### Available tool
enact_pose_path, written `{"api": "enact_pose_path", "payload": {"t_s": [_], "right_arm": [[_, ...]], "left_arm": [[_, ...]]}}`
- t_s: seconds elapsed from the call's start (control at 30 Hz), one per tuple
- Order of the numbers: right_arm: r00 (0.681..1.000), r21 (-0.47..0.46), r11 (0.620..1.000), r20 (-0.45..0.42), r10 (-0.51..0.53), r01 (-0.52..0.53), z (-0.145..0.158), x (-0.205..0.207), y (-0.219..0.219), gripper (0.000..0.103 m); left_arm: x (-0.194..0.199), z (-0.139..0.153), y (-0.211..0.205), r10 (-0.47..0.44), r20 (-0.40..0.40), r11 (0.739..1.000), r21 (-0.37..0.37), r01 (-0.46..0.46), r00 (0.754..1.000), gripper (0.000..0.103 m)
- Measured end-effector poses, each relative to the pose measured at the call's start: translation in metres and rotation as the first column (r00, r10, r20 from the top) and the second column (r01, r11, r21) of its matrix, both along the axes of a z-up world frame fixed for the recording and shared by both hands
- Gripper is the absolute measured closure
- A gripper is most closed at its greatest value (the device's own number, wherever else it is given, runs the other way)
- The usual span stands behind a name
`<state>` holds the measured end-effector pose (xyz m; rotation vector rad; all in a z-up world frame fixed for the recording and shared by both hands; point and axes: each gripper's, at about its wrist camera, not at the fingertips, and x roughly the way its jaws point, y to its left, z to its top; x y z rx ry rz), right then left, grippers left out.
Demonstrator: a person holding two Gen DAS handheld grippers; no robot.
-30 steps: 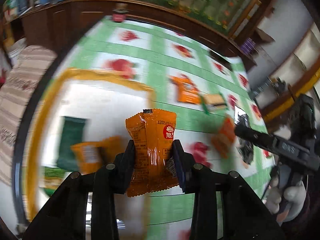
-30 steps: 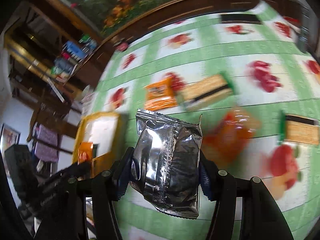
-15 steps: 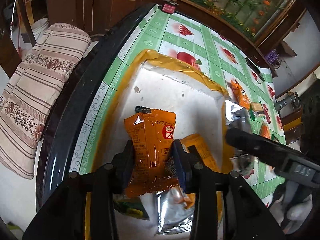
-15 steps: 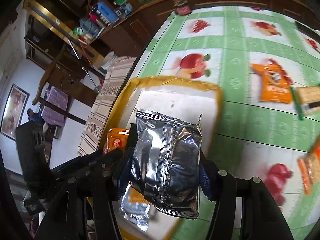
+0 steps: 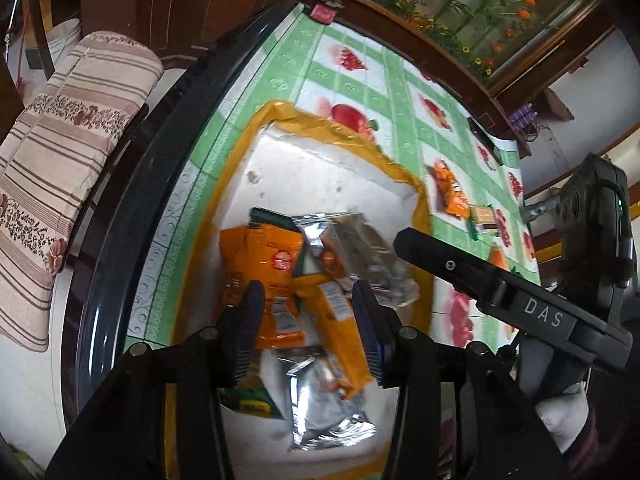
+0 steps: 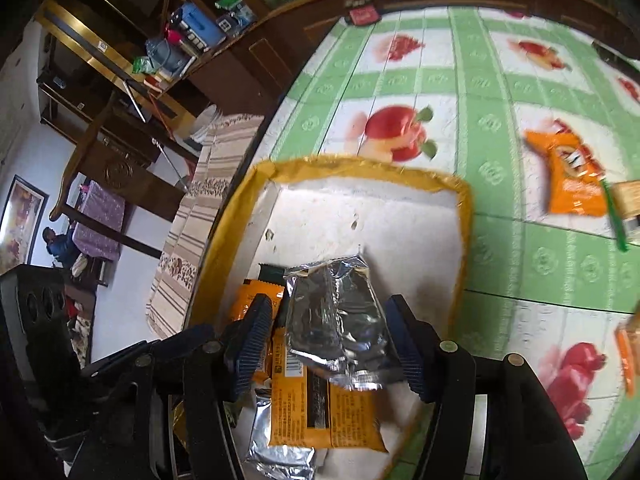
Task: Organize snacks
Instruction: 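Carry both bags over the white tray and open both tools, then move both tools toward the cracker packs on the tablecloth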
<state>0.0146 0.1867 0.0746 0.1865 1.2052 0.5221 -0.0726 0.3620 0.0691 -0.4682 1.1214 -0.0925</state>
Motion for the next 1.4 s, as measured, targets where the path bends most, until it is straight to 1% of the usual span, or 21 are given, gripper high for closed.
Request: {"api": "enact_pose_path", "payload": {"t_s": [0.17, 0.23, 0.27, 0.37, 0.4, 0.47, 0.63, 0.7, 0.97, 1.23, 1.4], "right_arm": [[0.995, 0.044, 0.995, 0.012, -0.095, 0.094, 0.018, -0.017, -0.035, 0.040], [0.990, 0.060, 0.989, 0.011, -0.139, 0.138, 0.023, -0.026, -0.051, 0.040], [0.988, 0.062, 0.986, 0.011, -0.154, 0.153, 0.024, -0.030, -0.056, 0.040], [0.979, 0.054, 0.979, 0.025, -0.200, 0.199, 0.032, -0.043, -0.075, 0.040], [0.977, 0.053, 0.977, 0.030, -0.210, 0.209, 0.034, -0.047, -0.080, 0.040], [0.971, 0.046, 0.971, 0.041, -0.236, 0.234, 0.037, -0.056, -0.091, 0.040], [0.961, 0.031, 0.962, 0.059, -0.271, 0.270, 0.043, -0.073, -0.110, 0.039], [0.958, 0.024, 0.960, 0.065, -0.280, 0.279, 0.044, -0.080, -0.115, 0.039], [0.953, 0.024, 0.956, 0.076, -0.295, 0.294, 0.049, -0.095, -0.124, 0.039], [0.958, 0.029, 0.960, 0.061, -0.280, 0.279, 0.046, -0.100, -0.123, 0.039], [0.957, 0.032, 0.958, 0.040, -0.287, 0.286, 0.040, -0.100, -0.129, 0.039]], "left_arm": [[-0.009, 0.026, -0.022, -0.044, 0.088, 0.999, 0.018, 0.042, 0.995, 0.059], [-0.013, 0.036, -0.033, -0.077, 0.117, 0.997, 0.023, 0.074, 0.990, 0.059], [-0.014, 0.041, -0.038, -0.092, 0.125, 0.995, 0.043, 0.088, 0.988, 0.060], [-0.020, 0.057, -0.057, -0.143, 0.150, 0.979, 0.164, 0.118, 0.978, 0.059], [-0.022, 0.063, -0.064, -0.163, 0.156, 0.966, 0.226, 0.125, 0.974, 0.060], [-0.026, 0.069, -0.073, -0.186, 0.164, 0.947, 0.294, 0.132, 0.969, 0.059], [-0.034, 0.082, -0.085, -0.208, 0.189, 0.917, 0.378, 0.125, 0.960, 0.059], [-0.036, 0.085, -0.087, -0.210, 0.193, 0.914, 0.387, 0.122, 0.958, 0.059], [-0.047, 0.087, -0.092, -0.208, 0.191, 0.915, 0.386, 0.121, 0.959, 0.059], [-0.053, 0.085, -0.097, -0.205, 0.184, 0.911, 0.394, 0.119, 0.961, 0.059], [-0.052, 0.083, -0.102, -0.204, 0.173, 0.912, 0.392, 0.123, 0.964, 0.059]]}}
